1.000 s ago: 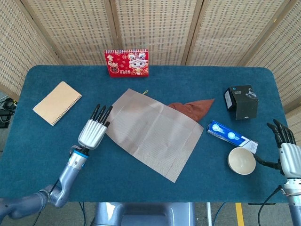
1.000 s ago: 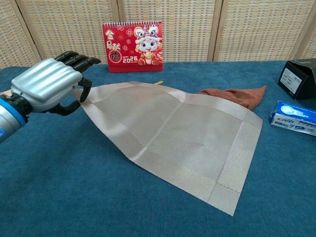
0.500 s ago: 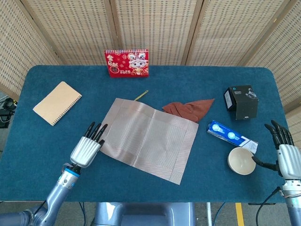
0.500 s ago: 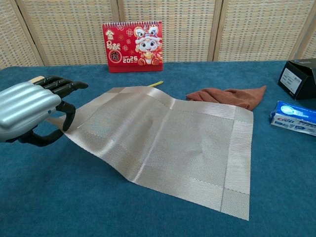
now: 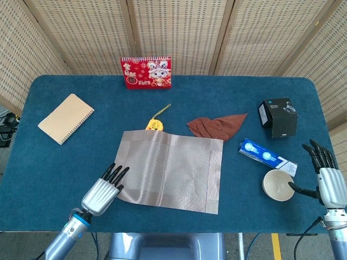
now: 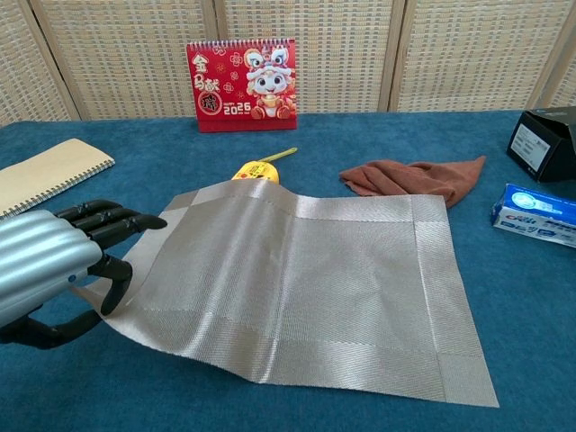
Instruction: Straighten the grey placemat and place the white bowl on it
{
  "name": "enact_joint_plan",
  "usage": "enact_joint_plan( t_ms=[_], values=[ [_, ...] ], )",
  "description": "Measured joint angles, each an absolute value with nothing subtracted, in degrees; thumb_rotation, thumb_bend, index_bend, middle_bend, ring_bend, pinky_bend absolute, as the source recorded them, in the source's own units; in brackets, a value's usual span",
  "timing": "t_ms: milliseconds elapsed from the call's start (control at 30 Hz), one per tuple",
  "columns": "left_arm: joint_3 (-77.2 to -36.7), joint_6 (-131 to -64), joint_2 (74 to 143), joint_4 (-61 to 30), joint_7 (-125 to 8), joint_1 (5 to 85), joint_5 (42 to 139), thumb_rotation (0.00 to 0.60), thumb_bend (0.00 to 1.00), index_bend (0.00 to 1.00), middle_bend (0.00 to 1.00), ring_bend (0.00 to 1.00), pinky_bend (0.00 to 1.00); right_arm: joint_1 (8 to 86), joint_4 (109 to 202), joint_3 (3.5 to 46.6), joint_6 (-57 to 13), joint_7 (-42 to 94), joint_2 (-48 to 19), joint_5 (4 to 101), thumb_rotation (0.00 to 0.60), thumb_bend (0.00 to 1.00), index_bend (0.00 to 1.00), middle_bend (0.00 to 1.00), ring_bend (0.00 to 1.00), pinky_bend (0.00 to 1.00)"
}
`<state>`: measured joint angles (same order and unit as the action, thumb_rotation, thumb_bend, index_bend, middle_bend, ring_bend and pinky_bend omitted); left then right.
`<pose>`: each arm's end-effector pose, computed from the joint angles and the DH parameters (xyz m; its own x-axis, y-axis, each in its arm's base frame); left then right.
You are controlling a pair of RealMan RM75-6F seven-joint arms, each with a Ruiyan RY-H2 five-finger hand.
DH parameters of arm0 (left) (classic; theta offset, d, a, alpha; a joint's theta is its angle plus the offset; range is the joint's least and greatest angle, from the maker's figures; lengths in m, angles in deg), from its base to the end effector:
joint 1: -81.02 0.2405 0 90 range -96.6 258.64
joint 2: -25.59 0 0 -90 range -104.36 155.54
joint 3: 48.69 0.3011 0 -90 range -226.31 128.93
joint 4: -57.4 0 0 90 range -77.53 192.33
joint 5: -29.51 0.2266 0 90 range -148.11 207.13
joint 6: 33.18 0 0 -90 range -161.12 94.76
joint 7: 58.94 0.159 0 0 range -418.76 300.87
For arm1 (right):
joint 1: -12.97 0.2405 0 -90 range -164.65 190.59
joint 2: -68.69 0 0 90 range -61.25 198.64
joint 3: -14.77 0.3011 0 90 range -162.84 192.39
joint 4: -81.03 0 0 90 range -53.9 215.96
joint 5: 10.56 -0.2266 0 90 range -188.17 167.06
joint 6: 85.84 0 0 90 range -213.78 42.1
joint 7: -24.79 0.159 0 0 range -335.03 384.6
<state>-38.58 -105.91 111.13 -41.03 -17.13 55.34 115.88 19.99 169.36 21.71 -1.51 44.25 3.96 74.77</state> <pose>-0.2197 0.2181 -0.0322 0.7101 0.1016 0.6967 0.6186 -0.5627 -0.5484 -0.3591 -0.2314 0.1777 0.1158 0.0639 0.9912 -0.9917 -0.0495 0.1190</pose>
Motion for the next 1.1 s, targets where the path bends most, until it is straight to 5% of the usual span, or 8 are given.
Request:
enact_joint_plan(
  t_ms=[833, 933, 1033, 1100],
  values=[
    [-36.25, -102.95, 110.72, -41.23, -20.94, 58.01, 123.13, 0.600, 0.60, 0.58, 0.00, 0.00, 0.00, 20.00, 169.32, 21.45, -1.55, 44.16, 3.96, 74.89, 0.600, 0.15, 0.13, 0.00, 0.00, 0.00],
    [-36.35, -102.94, 110.54, -40.88, -20.72, 58.32, 123.52, 0.600, 0.55, 0.43, 0.00, 0.00, 0.00, 20.00, 169.32, 21.41, -1.62, 44.13, 3.93, 74.86, 0.600, 0.15, 0.13, 0.00, 0.00, 0.00],
    [-36.46, -102.80, 110.18, -40.77, -21.13, 58.51, 123.65, 0.600, 0.38, 0.10, 0.00, 0.00, 0.00, 20.02, 169.37, 21.34, -1.78, 44.00, 3.93, 74.78, 0.600, 0.15, 0.13, 0.00, 0.00, 0.00],
    [-36.53, -102.76, 109.93, -40.77, -21.78, 58.54, 123.77, 0.600, 0.33, 0.03, 0.00, 0.00, 0.00, 20.02, 169.38, 21.31, -1.84, 43.90, 3.92, 74.75, 0.600, 0.15, 0.13, 0.00, 0.00, 0.00]
  ],
)
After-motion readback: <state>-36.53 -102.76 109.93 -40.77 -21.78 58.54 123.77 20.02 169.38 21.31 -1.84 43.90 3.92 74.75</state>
